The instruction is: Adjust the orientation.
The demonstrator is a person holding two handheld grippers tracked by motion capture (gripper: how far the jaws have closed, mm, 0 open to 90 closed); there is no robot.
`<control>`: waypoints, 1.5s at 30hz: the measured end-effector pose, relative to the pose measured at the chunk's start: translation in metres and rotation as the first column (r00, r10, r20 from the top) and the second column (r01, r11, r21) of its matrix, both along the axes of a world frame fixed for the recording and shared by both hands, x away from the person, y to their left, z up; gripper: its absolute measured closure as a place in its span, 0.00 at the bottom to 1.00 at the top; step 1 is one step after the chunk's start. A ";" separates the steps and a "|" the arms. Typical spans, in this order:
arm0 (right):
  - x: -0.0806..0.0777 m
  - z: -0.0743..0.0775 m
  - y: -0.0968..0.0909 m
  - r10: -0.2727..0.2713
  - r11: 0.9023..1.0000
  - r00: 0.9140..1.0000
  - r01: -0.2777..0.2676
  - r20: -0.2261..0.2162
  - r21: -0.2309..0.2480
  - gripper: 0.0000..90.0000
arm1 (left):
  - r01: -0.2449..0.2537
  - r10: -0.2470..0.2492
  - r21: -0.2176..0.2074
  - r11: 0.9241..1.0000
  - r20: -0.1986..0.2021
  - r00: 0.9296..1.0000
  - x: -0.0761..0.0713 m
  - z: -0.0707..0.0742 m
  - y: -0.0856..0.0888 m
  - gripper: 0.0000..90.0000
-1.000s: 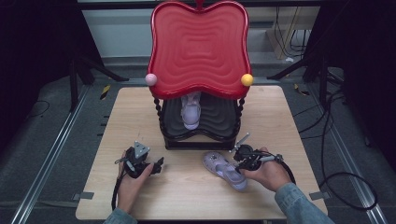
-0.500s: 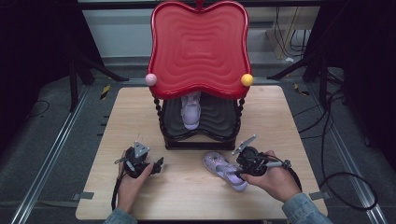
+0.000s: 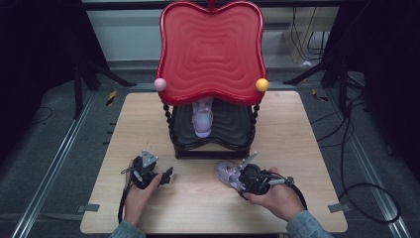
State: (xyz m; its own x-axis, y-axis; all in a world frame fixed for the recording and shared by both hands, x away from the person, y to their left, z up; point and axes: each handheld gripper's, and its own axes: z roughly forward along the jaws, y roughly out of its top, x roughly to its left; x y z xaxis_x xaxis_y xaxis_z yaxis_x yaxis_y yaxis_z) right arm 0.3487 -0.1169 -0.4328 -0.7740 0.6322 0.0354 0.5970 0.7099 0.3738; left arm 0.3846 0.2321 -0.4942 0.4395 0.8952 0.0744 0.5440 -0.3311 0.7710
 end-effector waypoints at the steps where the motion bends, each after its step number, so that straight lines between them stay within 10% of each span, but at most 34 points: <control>1: 0.000 -0.002 0.000 -0.004 1.000 1.000 0.004 0.000 -0.004 0.76 | 0.000 0.000 -0.001 1.000 0.000 1.000 0.000 0.000 0.000 0.11; 23: 0.003 -0.023 0.000 -0.010 1.000 1.000 0.010 0.002 -0.004 0.95 | 0.001 -0.001 0.004 1.000 -0.001 1.000 0.001 -0.001 0.000 0.11; 45: -0.010 0.008 -0.025 -0.047 0.960 0.992 0.012 0.116 0.280 0.96 | -0.020 0.020 0.012 1.000 0.000 1.000 0.003 -0.003 0.005 0.05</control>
State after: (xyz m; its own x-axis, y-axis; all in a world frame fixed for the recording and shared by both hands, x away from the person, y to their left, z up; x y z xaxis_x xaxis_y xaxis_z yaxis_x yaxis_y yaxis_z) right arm 0.3388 -0.1418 -0.4250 -0.7645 0.6331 0.1211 0.5546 0.5504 0.6241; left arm 0.3877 0.2370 -0.4974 0.4211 0.9030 0.0853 0.5508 -0.3293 0.7669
